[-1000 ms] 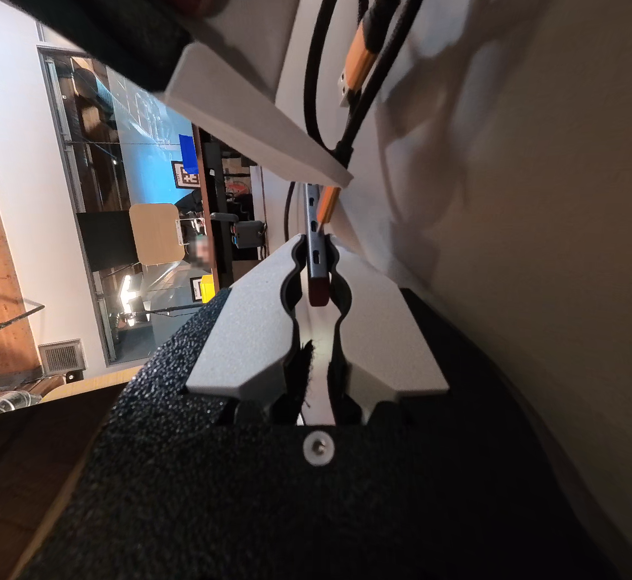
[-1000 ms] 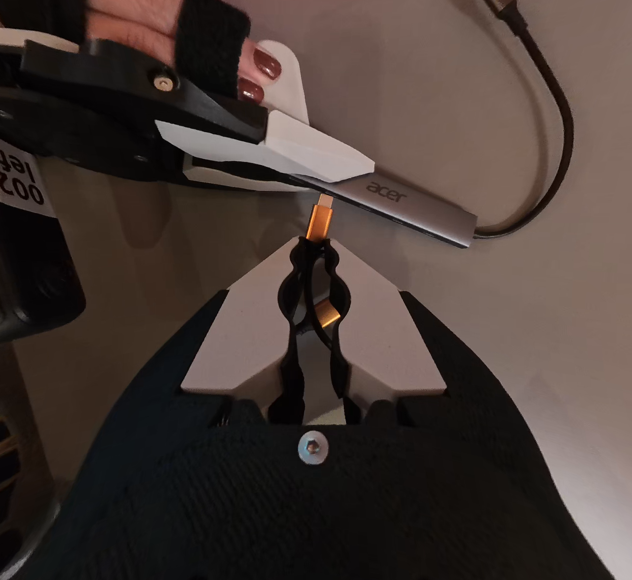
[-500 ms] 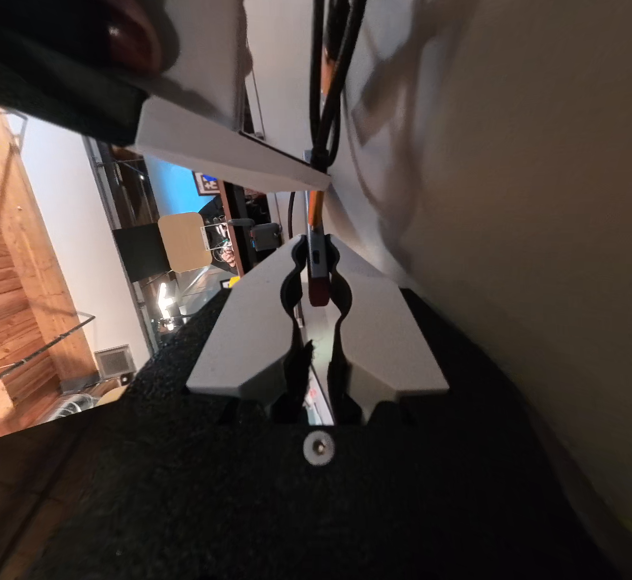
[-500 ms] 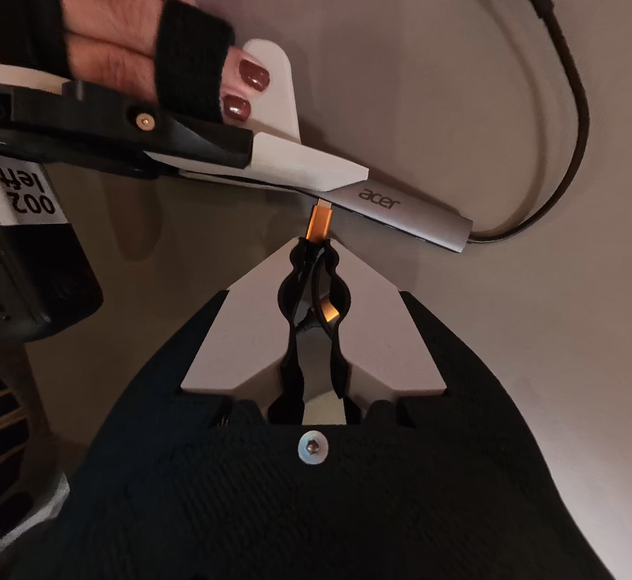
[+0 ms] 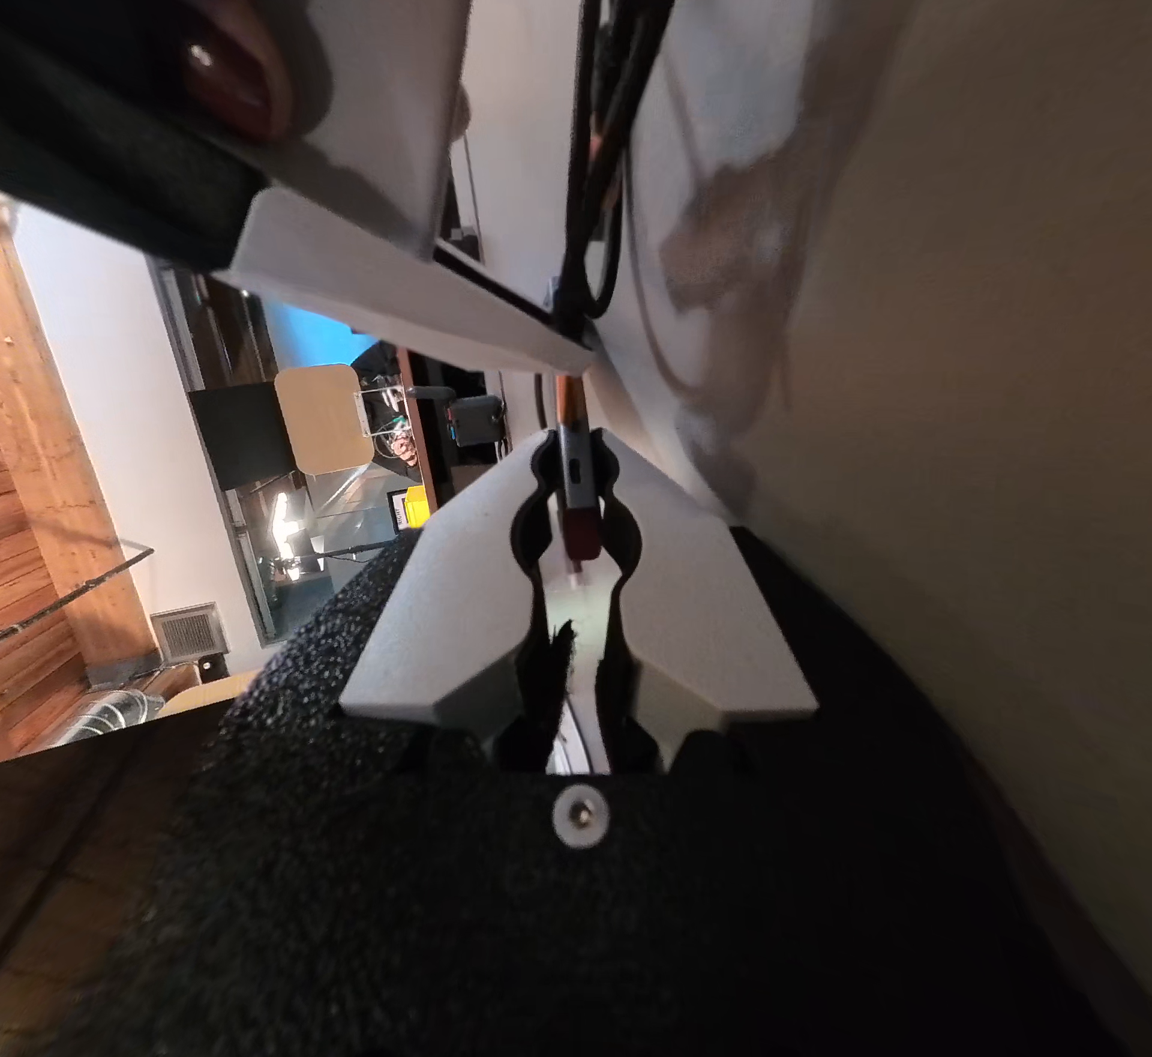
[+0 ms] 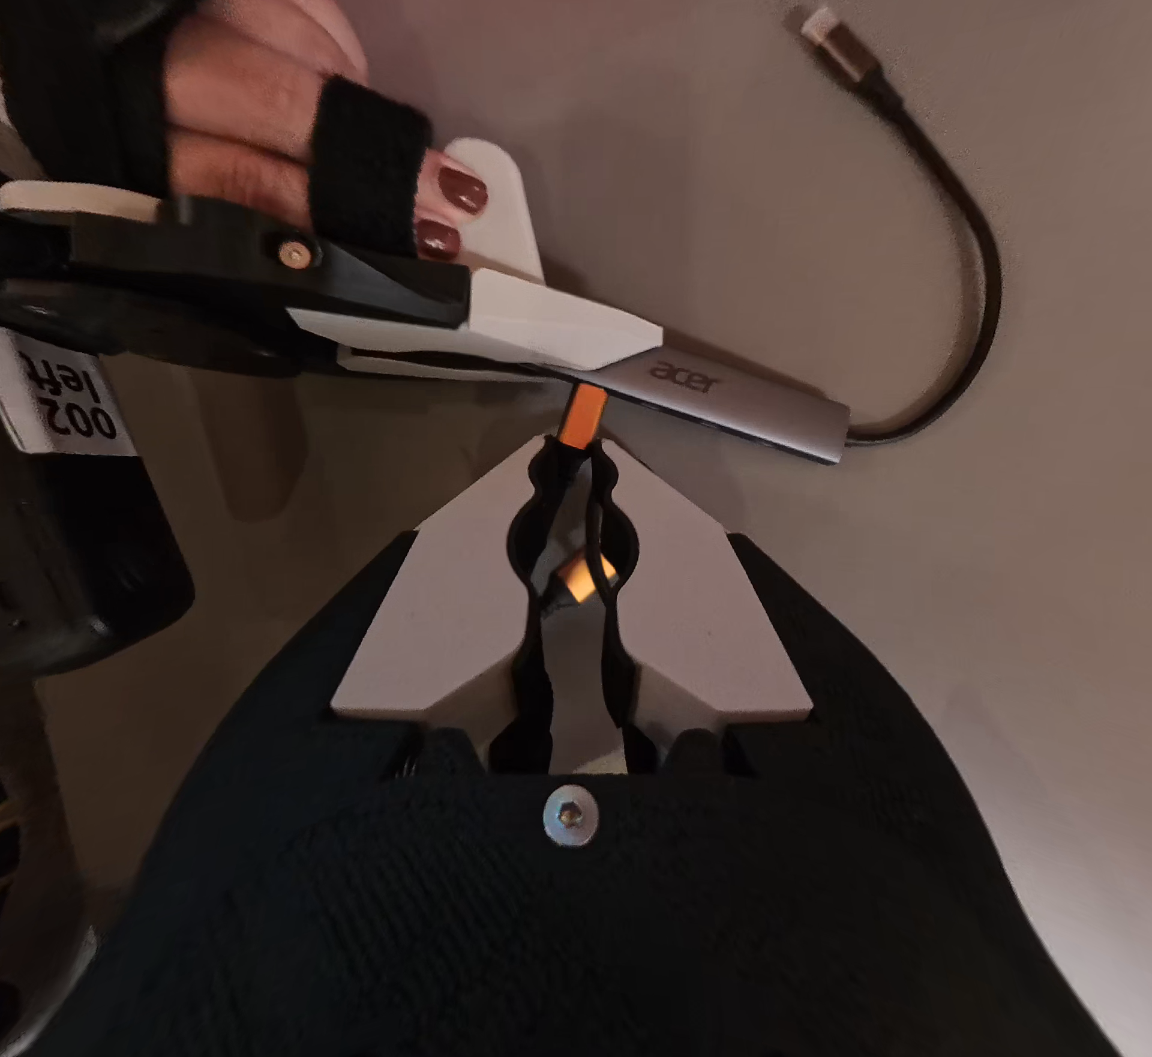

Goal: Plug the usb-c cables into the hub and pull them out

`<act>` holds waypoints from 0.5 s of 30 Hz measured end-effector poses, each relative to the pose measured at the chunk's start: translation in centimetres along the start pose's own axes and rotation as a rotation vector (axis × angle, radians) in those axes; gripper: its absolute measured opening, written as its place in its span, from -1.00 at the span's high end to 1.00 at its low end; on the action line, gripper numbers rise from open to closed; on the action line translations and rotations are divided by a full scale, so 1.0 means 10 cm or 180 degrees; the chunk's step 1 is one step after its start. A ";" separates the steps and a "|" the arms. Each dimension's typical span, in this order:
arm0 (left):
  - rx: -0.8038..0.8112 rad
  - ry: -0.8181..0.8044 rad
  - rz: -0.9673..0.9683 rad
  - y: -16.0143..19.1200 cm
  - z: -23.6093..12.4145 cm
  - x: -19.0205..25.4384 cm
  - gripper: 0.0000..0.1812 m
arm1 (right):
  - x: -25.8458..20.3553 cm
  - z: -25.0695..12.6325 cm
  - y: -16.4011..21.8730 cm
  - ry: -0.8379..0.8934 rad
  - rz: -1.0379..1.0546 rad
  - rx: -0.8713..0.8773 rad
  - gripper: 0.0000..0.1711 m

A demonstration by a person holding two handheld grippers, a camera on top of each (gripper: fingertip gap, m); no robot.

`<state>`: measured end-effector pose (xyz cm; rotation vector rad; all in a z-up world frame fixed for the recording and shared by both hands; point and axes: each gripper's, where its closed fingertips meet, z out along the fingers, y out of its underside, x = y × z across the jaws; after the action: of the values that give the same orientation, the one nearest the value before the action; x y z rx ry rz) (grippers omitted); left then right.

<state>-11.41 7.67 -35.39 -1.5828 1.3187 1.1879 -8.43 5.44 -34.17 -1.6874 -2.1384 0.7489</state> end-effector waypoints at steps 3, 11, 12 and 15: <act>-0.0031 -0.0029 0.0049 -0.01 0.01 0.00 0.92 | 0.02 0.02 0.01 -0.0040 -0.0012 -0.0054 0.91; 0.0175 0.0103 -0.0348 0.08 0.03 -0.04 0.92 | 0.20 -0.59 -0.05 0.0602 0.0306 0.0481 0.78; 0.0203 0.0120 -0.0330 0.11 0.03 -0.03 0.92 | 0.26 -0.75 -0.01 0.0820 0.0350 0.0532 0.77; 0.0244 0.0142 -0.0266 0.13 0.02 -0.03 0.92 | 0.32 -0.99 0.26 0.1216 0.0411 0.0335 0.76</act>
<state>-12.76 7.65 -35.15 -1.6014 1.2981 1.0449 -1.76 10.97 -27.82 -1.7603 -1.7167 0.5108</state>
